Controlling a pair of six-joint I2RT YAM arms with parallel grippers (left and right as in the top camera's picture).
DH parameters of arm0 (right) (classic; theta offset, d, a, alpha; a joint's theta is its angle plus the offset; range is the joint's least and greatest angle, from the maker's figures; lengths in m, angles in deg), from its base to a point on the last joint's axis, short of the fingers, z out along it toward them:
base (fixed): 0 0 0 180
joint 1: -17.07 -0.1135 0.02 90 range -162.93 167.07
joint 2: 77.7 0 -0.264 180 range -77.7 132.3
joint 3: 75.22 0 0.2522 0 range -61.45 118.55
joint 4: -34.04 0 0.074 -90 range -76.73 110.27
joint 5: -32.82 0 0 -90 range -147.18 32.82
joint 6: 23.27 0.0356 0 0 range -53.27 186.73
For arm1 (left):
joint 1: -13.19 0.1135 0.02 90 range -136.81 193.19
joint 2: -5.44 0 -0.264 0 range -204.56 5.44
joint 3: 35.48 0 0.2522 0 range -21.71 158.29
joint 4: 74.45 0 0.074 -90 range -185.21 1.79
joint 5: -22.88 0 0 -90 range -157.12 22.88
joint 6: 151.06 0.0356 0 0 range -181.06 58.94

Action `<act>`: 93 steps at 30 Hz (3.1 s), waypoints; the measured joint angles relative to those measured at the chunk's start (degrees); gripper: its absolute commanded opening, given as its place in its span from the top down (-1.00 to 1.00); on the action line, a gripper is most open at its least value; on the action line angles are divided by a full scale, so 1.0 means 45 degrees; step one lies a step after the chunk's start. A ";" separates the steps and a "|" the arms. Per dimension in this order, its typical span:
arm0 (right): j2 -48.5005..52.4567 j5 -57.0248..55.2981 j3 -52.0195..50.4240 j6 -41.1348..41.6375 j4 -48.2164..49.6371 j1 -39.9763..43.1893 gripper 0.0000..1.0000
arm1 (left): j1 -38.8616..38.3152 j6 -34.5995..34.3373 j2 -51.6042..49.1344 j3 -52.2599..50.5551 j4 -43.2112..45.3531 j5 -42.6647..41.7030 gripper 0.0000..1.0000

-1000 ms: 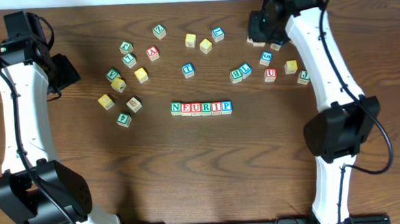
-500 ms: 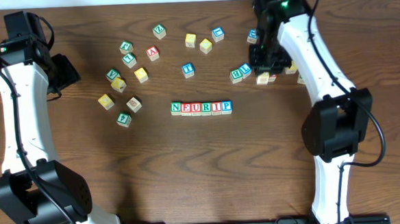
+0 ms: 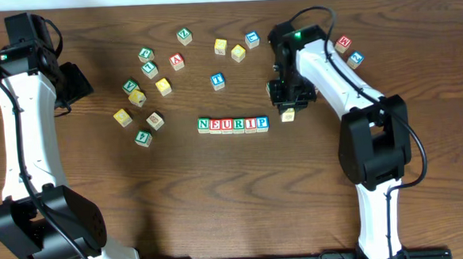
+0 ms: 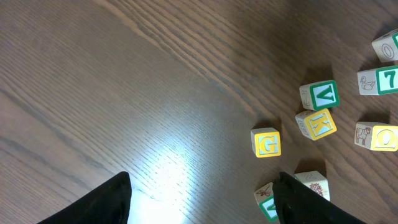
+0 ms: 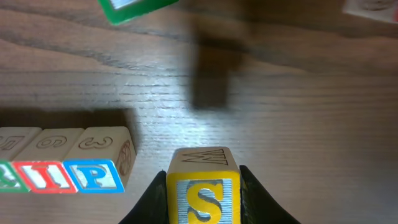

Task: Spell out NEURIPS
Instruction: 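Carry the yellow S block to the right of the blue P block, then lower the S block and open the right gripper to release it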

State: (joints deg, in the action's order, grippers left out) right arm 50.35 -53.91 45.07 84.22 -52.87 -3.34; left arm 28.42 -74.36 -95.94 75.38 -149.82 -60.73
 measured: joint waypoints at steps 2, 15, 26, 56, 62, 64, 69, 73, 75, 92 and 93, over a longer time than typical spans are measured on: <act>0.0000 0.0000 -0.0243 0.0000 0.0117 -0.0083 0.65 | 0.0000 0.0000 0.0000 0.0000 0.0000 -0.0005 -0.43; 0.0000 0.0000 -0.0427 0.0005 0.0170 -0.0219 0.60 | 0.0000 0.0000 0.0000 0.0000 0.0000 -0.0005 -0.44; 0.0000 0.0000 -0.0452 0.0005 0.0146 -0.0238 0.60 | 0.0000 0.0000 0.0000 0.0000 0.0000 0.0000 -0.43; 0.0000 0.0243 -0.0452 0.0005 0.0151 -0.0238 0.59 | 0.0000 0.0000 0.0000 0.0000 0.0000 -0.0005 -0.44; 0.0000 0.0282 -0.0452 0.0005 -0.0015 -0.0238 0.56 | 0.0000 0.0000 0.0000 0.0000 0.0000 0.0000 -0.43; 0.0000 0.0306 -0.0452 0.0005 -0.0015 -0.0238 0.56 | 0.0000 0.0000 0.0000 0.0000 0.0000 -0.0005 -0.43; 0.0000 0.0539 -0.0452 0.0000 -0.0029 -0.0238 0.56 | 0.0000 0.0000 0.0000 0.0000 0.0000 0.0000 -0.44; 0.0000 0.0631 -0.0452 0.0000 -0.0126 -0.0238 0.55 | 0.0000 0.0000 0.0000 0.0000 0.0000 0.0000 -0.43; 0.0000 0.0661 -0.0452 0.0000 -0.0170 -0.0238 0.54 | 0.0000 0.0000 0.0000 0.0000 0.0000 0.0000 -0.44; 0.0000 0.0656 -0.0457 -0.0049 -0.0369 -0.0238 0.39 | 0.0000 0.0000 0.0000 0.0000 0.0000 0.0000 -0.43; 0.0000 0.0656 -0.0466 -0.0049 -0.0369 -0.0238 0.41 | 0.0000 0.0000 0.0000 0.0000 0.0000 0.0000 -0.44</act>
State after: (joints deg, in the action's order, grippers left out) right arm 50.35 -50.96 42.97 84.00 -54.53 -4.41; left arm 28.42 -74.36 -95.94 75.38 -149.82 -60.73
